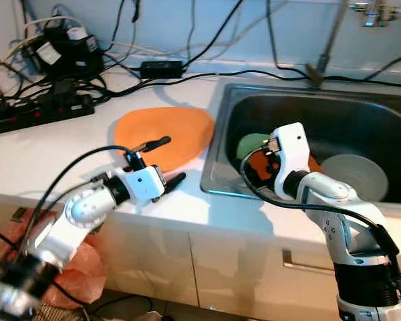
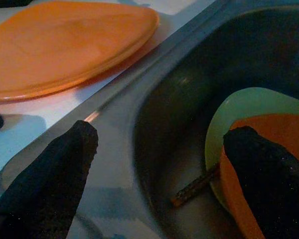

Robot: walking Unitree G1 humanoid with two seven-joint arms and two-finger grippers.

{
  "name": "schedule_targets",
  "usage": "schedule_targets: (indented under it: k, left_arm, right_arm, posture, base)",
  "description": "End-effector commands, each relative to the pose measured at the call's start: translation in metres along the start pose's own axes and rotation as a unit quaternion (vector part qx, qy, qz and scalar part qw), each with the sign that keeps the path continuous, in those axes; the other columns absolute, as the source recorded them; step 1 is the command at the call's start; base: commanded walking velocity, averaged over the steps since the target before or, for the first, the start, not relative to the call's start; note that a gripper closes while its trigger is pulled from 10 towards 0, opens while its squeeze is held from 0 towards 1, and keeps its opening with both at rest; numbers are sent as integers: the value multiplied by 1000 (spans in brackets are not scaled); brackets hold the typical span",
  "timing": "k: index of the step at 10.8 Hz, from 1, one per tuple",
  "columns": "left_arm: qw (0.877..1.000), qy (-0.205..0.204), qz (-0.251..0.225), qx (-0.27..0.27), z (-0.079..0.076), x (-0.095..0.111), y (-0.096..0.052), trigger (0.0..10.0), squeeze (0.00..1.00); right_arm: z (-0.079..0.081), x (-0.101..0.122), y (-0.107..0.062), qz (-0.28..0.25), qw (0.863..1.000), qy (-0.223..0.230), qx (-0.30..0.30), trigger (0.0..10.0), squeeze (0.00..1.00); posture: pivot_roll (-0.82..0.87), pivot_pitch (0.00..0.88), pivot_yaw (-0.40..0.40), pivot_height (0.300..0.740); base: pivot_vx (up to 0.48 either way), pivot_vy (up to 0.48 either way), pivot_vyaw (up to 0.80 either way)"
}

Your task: Kitchen organization

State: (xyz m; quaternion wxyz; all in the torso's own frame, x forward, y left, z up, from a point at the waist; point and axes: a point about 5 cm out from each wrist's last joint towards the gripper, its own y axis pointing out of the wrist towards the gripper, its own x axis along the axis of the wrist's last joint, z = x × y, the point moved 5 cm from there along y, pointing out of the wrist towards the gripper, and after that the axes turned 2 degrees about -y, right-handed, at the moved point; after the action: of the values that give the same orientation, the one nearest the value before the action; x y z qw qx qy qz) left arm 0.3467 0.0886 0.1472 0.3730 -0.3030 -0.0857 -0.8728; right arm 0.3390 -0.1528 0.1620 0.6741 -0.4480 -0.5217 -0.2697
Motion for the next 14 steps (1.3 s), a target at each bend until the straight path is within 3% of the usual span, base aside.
schedule_targets:
  k: [1,3,4,5,6,8,14]
  left_arm:
    - [999,12,34,-34,-13,-17,-4,10000,0]
    - [998,24,44,-35,-9,-25,-4,10000,0]
    - [999,12,45,-23,-5,-29,-4,3529,0]
    - [999,-13,34,-7,-3,-26,-4,8824,0]
    - [999,-25,26,10,2,-23,-3,10000,0]
    - [997,-61,4,50,12,-14,0,10000,0]
    - [998,-39,47,9,3,-32,6,10000,0]
  right_arm:
    - [10,10,0,-12,1000,-8,20,10000,0]
    - [14,10,-2,-10,999,-4,30,10000,0]
    - [17,7,-2,-6,999,-1,33,10000,0]
    - [18,5,-2,-4,999,0,32,10000,0]
    - [18,4,-2,-2,999,0,32,10000,0]
    - [18,3,-1,-1,1000,1,31,10000,0]
    - [31,9,-1,-8,997,33,65,10000,0]
  posture:
    - [13,28,59,740]
    - [12,35,62,740]
    - [14,40,61,740]
    - [14,43,60,740]
    - [15,44,59,740]
    - [14,47,58,740]
    - [13,54,56,740]
  base:
    - [0,0,0]
    - [0,0,0]
    - [0,0,0]
    - [0,0,0]
    - [0,0,0]
    - [0,0,0]
    - [0,0,0]
